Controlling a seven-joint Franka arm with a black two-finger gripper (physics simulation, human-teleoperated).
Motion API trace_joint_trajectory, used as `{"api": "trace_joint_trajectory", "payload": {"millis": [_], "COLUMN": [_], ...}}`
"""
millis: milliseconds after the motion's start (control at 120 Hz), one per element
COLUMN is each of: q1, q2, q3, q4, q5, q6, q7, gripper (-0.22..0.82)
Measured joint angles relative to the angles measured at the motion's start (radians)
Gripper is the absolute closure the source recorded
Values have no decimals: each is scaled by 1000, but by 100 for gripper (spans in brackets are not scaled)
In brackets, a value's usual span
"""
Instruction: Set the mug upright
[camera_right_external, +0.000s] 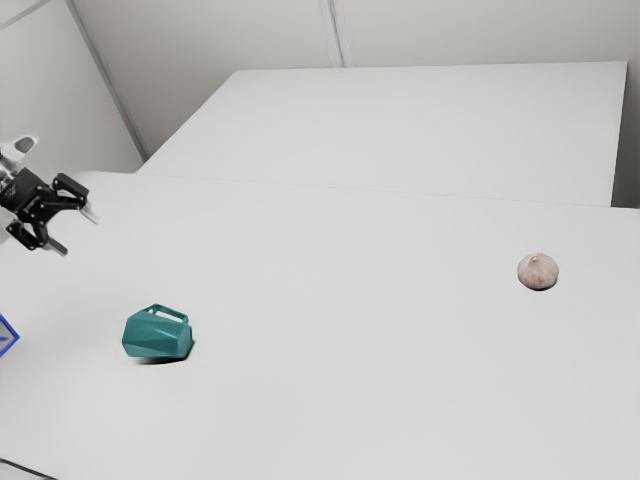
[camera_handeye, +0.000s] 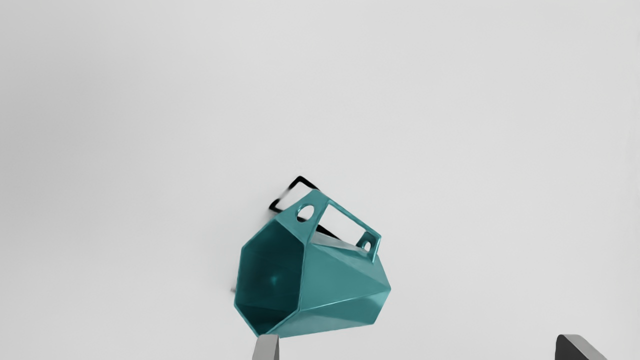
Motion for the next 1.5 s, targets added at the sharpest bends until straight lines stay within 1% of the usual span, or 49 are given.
{"api": "trace_joint_trajectory", "payload": {"millis": [83, 158, 208, 308, 367, 533, 717, 817, 1000, 1192, 1225, 1267, 1308, 1408, 1500], "q1": [-48, -89, -80, -22, -4, 4, 4, 3, -1, -1, -4, -7, -7, -3, 0], "q2": [33, 43, 45, 54, 63, 79, 27, 1, -7, -7, -7, -7, -7, -8, -9], "q3": [0, 0, 2, 15, 19, 26, 27, 25, 17, -12, -14, -16, -16, -16, -16], "q4": [-92, -175, -214, -258, -273, -310, -389, -419, -462, -484, -485, -486, -492, -498, -498], "q5": [-92, -161, -192, -226, -237, -257, -289, -314, -355, -396, -401, -409, -415, -426, -435], "q6": [60, 104, 126, 157, 170, 191, 185, 180, 182, 191, 193, 195, 198, 203, 209], "q7": [64, 124, 169, 264, 314, 433, 536, 581, 647, 696, 704, 712, 719, 735, 746], "gripper": [0, 0, 0, 0, 0, 0, 0, 0, 0, 1, 3, 9, 18, 42, 57]}}
